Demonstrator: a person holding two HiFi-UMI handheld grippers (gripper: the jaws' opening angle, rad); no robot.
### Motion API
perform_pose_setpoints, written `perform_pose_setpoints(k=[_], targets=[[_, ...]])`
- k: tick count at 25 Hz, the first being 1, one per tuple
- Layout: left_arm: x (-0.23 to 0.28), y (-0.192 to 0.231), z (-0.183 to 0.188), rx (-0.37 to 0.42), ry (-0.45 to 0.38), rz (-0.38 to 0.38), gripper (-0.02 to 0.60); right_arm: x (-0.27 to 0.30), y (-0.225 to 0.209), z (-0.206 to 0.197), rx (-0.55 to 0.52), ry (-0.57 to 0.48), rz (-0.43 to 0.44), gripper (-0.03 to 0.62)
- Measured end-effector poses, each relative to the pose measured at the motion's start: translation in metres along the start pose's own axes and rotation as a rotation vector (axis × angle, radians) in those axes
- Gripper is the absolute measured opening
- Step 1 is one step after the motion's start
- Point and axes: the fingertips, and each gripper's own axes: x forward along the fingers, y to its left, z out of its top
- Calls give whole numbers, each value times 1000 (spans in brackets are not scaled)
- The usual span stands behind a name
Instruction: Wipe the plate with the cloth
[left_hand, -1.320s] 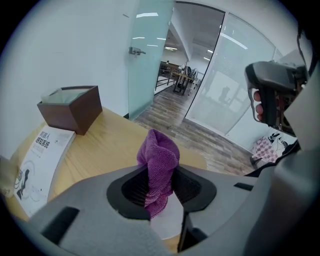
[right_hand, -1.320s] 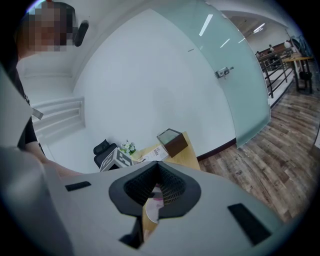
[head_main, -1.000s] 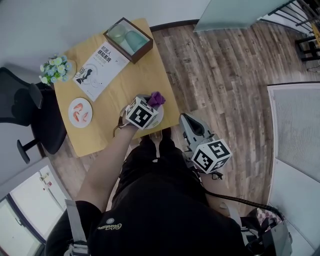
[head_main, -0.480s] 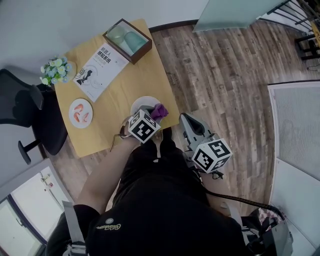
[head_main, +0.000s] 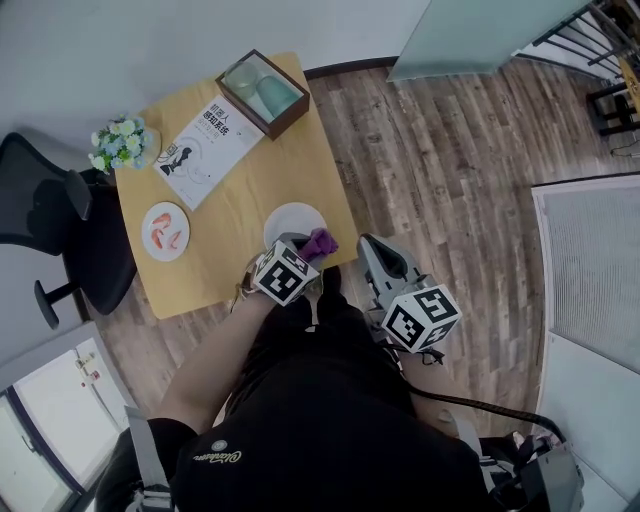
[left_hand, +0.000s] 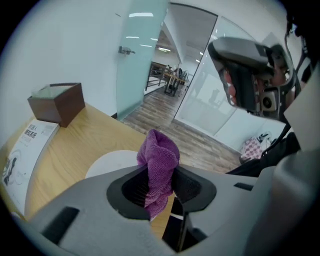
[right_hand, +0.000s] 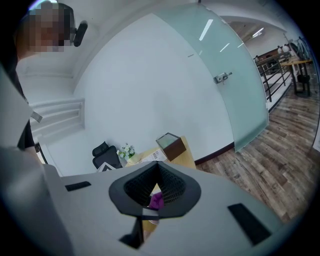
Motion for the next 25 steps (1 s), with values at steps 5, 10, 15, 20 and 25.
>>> perform_pose_setpoints(k=[5,10,15,20,25], targets=[[-68,21,32,-156,-254,57,127,-6,8,20,-33,-57,-10,0],[-162,47,76,-196,-516,204,127,-13,17,70,-108,-166,-15,0],[-238,50,124,-146,-719,287,127,-15,37,116,-193,-258,17,-1],[-278,48,149,-104,-830,333,127,-11,62,149,-266,-332,56,0],[-293,43,149,-116,-867,332,127,-10,78,155,-286,-346,85,-1]])
